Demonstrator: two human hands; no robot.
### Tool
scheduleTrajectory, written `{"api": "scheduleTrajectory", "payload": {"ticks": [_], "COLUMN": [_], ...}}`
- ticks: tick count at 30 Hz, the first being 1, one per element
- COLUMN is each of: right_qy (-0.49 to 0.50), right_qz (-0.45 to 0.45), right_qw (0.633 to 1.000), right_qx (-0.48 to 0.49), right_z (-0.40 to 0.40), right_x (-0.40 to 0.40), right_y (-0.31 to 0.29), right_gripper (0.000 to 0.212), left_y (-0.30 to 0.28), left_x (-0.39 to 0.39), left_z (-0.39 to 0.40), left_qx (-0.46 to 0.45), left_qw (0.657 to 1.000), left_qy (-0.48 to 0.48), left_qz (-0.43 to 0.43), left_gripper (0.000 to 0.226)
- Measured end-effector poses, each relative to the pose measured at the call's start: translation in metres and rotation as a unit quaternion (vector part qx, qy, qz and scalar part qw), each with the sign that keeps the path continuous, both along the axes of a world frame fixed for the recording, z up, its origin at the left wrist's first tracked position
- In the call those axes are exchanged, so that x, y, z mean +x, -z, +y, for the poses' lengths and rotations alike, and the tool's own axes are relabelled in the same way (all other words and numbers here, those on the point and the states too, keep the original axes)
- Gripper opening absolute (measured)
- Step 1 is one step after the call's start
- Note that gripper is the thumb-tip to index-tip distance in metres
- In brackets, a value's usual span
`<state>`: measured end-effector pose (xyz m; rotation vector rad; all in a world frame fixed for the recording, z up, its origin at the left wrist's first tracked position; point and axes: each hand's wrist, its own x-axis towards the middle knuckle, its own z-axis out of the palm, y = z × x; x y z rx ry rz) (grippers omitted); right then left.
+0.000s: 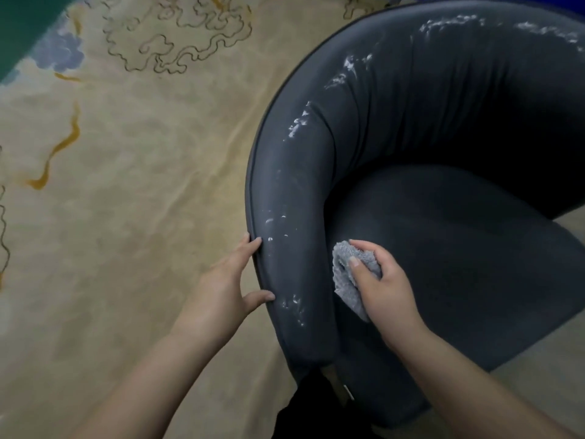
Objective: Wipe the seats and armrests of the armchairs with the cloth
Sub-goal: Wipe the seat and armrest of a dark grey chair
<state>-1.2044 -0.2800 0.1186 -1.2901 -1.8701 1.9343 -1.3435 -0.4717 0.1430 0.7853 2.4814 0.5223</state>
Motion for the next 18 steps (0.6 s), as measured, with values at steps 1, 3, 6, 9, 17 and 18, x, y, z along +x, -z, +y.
{"api": "scheduleTrajectory", "payload": {"ticks": [1, 3, 6, 9, 17, 18], "right_qy": [-0.004, -0.003, 0.006, 0.025, 0.086, 0.095], "right_qz": [0.007, 0.018, 0.038, 0.045, 0.053, 0.051], "right_qw": [1.0, 1.0, 0.999, 0.999, 0.995, 0.994], "right_qx": [-0.002, -0.002, 0.002, 0.0, 0.024, 0.035], "right_z": [-0.002, -0.004, -0.008, -0.013, -0.041, -0.044], "right_x": [-0.003, -0.006, -0.004, 0.0, -0.026, -0.028], "right_y": [0.003, 0.009, 0.015, 0.017, 0.012, 0.009], "right_gripper": [0.025, 0.025, 0.026, 0.028, 0.026, 0.026], "left_y": [0.002, 0.005, 0.007, 0.004, 0.003, 0.003], "left_x": [0.0, 0.001, -0.003, -0.015, -0.093, -0.099], "left_z": [-0.001, -0.001, -0.002, 0.0, 0.017, 0.019], "left_qx": [0.008, 0.021, 0.028, 0.043, -0.016, -0.023], "left_qw": [1.0, 1.0, 1.0, 0.999, 0.99, 0.987], "left_qy": [-0.006, -0.012, 0.002, 0.012, 0.139, 0.158], "left_qz": [0.002, 0.004, 0.013, 0.001, 0.02, 0.018], "left_gripper": [0.092, 0.093, 0.097, 0.108, 0.121, 0.123]}}
